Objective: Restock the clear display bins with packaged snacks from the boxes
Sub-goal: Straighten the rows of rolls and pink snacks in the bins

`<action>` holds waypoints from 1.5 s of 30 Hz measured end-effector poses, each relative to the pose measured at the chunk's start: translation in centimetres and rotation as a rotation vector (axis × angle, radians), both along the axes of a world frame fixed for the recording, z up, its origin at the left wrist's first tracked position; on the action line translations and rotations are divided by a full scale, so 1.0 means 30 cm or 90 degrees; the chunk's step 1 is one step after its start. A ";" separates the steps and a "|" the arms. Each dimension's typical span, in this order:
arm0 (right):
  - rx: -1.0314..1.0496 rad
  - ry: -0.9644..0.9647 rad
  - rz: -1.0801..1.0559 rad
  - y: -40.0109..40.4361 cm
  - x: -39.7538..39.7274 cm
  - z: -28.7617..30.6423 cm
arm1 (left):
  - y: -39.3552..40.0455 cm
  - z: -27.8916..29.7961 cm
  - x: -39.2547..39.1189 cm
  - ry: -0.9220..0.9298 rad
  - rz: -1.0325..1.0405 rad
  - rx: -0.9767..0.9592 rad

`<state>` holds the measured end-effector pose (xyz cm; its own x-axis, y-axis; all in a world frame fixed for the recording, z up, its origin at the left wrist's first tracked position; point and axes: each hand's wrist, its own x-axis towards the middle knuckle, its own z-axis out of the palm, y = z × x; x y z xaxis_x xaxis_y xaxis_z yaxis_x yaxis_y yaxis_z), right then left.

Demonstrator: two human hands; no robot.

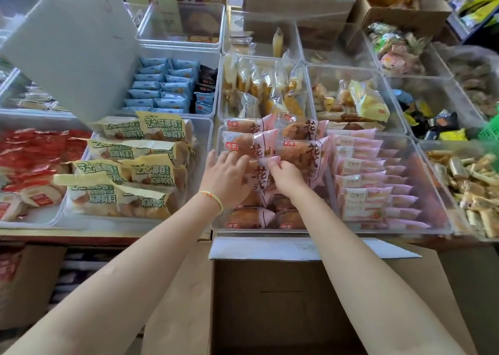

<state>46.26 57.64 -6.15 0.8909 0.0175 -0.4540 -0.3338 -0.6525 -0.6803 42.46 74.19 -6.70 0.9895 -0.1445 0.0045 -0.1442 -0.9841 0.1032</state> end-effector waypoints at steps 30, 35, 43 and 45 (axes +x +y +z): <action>-0.418 0.006 0.296 -0.110 -0.144 -0.062 | -0.067 -0.084 -0.030 0.026 0.016 0.189; -0.407 0.046 0.245 -0.136 -0.152 -0.086 | -0.055 -0.083 -0.030 0.022 0.009 0.228; -0.125 -0.056 0.100 -0.103 -0.136 -0.036 | -0.007 -0.055 -0.039 -0.011 0.054 0.121; -0.026 -0.087 0.066 -0.073 -0.134 -0.024 | 0.026 -0.050 -0.062 -0.033 0.144 0.029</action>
